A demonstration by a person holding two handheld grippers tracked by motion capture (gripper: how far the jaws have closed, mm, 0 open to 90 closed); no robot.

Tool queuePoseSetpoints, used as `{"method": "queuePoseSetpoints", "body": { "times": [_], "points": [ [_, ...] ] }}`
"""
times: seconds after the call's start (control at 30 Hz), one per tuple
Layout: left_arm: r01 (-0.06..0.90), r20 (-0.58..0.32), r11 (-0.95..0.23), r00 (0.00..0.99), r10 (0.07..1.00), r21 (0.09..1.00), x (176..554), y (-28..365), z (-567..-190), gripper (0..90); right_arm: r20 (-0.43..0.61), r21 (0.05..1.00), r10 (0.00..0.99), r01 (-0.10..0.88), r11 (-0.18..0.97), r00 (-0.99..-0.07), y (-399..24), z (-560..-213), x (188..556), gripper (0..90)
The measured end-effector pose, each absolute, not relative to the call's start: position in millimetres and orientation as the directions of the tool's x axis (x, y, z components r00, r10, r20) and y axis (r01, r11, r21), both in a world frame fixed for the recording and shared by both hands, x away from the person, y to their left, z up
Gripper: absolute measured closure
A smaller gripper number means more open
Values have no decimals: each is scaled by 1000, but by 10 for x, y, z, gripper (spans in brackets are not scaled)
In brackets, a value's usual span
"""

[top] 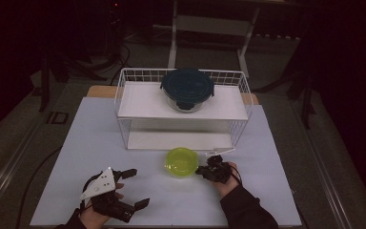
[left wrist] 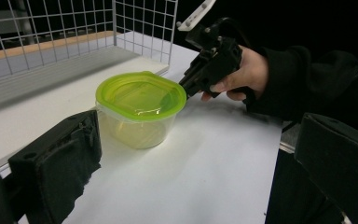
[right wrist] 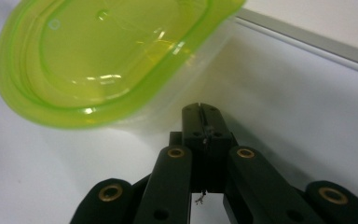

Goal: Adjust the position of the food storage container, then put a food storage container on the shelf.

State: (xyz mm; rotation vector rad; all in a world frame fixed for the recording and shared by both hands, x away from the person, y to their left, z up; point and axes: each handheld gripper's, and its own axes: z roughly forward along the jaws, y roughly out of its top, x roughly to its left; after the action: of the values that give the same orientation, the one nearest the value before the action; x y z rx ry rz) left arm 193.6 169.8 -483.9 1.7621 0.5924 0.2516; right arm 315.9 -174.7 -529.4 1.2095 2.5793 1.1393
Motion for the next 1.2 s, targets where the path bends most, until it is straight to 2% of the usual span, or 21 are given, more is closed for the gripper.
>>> {"method": "queuePoseSetpoints", "body": {
  "times": [0.3,0.4,0.7,0.77,0.83,1.0,1.2],
  "points": [
    [257,-138,-166,845,516,952,1936,1691,-4826,4,195,680,684,600,422,-703,-1975,-5169,3033,812],
    [258,-142,-162,846,514,952,1943,1689,-4821,4,205,692,676,593,412,-708,-2061,-5109,2979,732],
    [244,-121,-164,834,538,956,1978,1693,-4731,4,207,754,680,557,348,-704,-2214,-4845,2753,374],
    [247,-125,-160,834,538,956,1998,1701,-4690,4,221,772,680,552,316,-699,-2234,-4780,2720,317],
    [254,-126,-162,826,549,954,2030,1707,-4635,4,236,785,661,541,302,-712,-2251,-4709,2703,216],
    [266,-148,-147,828,541,953,2142,1674,-4526,4,261,804,634,528,274,-728,-2240,-4573,2704,170],
    [307,-181,-161,830,528,938,2302,1573,-4442,4,262,829,629,504,242,-732,-2181,-4453,2773,202]
  ]
}}
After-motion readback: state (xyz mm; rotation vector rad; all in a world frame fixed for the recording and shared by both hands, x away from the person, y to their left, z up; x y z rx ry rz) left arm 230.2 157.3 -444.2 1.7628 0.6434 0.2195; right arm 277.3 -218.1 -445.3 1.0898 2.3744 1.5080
